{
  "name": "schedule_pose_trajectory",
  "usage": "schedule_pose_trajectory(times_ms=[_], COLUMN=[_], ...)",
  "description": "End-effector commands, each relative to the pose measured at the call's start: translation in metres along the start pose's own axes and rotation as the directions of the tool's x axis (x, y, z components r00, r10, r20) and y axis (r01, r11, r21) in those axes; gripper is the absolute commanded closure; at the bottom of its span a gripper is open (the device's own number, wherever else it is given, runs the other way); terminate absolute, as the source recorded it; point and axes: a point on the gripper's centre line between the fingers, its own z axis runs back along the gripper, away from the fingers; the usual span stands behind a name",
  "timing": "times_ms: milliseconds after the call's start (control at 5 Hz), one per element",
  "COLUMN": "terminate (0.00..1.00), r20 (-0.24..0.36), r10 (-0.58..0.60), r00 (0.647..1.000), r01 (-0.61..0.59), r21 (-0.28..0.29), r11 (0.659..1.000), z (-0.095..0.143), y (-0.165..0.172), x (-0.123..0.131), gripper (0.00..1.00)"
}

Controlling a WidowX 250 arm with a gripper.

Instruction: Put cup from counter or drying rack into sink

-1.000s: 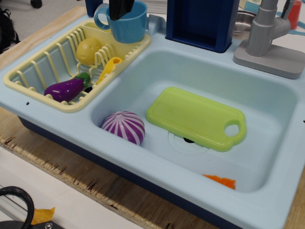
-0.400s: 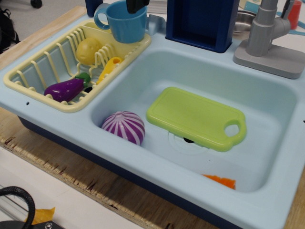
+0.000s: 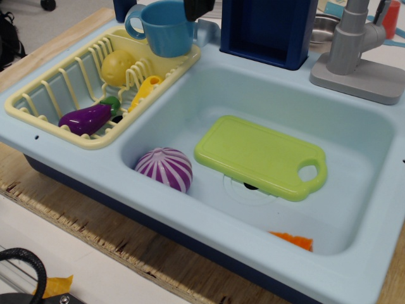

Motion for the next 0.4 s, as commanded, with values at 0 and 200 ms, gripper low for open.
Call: schedule_pose_trajectory(times_ms=[0,200], terminate=[0.00,0.00], r20=[-0.004,-0.060], r10=[-0.028,-0.018], r00=[1.000,0.998], r01=[0.028,0.016], r21=[-0.017,-0.028], r11=[0.999,0.999], z=[-0.0102,-0.0193], y=[-0.0049,-0.0049], x=[0.0051,0.0030], gripper=[0.00,0.00])
